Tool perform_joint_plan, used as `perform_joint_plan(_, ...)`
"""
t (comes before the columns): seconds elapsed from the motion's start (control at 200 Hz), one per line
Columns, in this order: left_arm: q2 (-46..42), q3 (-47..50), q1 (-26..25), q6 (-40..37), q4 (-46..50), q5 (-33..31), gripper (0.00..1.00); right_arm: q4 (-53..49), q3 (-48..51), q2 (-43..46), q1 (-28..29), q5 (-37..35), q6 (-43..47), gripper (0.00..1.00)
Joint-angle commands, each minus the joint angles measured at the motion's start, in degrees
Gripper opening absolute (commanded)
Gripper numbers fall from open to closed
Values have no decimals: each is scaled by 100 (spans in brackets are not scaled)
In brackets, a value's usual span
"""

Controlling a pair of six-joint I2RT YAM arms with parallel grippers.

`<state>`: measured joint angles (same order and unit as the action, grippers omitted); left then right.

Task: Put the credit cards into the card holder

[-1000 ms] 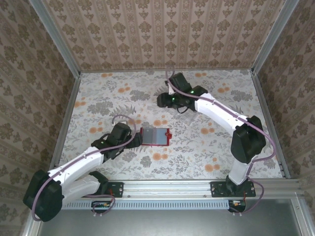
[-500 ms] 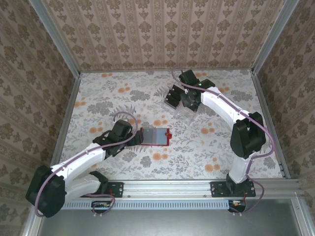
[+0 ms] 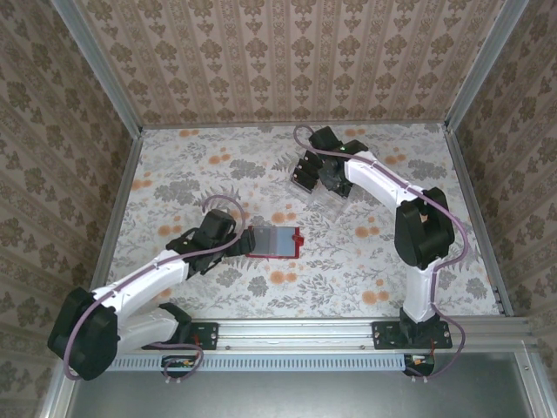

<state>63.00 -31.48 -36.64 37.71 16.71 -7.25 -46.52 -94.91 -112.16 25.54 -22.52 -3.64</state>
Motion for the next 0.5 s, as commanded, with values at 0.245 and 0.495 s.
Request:
perform_joint_plan(0.245,54,-139,44,-80,-27,40,100,-85,39,-98,9,-41,103,35)
perform_joint_plan(0.495,86,-139,43,-89,-54,55,100,-104,87,-114,11,5,126,32)
